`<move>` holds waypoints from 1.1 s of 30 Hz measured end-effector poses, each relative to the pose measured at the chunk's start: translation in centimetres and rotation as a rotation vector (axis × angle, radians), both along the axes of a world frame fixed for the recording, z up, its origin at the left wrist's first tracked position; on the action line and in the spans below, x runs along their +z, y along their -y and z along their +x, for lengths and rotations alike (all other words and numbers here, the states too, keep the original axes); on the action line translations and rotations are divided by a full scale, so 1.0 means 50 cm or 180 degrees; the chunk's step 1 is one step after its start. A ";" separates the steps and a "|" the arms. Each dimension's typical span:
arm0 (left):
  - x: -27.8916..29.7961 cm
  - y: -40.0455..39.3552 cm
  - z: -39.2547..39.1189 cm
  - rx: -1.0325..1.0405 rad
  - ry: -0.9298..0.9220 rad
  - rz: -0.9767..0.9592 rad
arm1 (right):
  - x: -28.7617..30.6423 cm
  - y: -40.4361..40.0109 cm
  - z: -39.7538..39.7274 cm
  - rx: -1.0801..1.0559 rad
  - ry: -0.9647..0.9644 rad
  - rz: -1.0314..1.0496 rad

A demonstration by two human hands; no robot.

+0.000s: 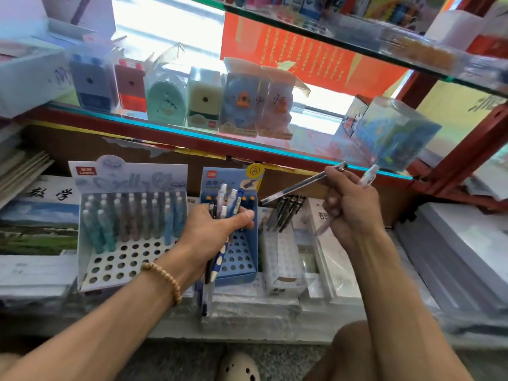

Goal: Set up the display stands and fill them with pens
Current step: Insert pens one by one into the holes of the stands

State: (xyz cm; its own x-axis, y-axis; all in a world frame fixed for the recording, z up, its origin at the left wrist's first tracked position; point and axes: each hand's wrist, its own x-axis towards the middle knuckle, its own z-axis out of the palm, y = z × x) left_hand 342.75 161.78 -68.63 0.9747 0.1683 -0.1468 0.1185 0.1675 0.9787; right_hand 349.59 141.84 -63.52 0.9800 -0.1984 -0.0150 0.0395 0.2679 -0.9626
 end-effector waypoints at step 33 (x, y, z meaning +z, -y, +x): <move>-0.030 0.031 0.051 -0.0031 -0.0008 0.0406 | -0.102 0.046 0.077 -0.0035 0.0130 -0.3489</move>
State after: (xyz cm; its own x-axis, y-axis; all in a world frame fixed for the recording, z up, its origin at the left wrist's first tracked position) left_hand 345.28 160.25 -70.12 0.9761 0.1762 -0.1274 0.1221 0.0405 0.9917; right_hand 353.43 139.56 -68.62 0.9738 -0.0929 0.2074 0.0741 -0.7332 -0.6760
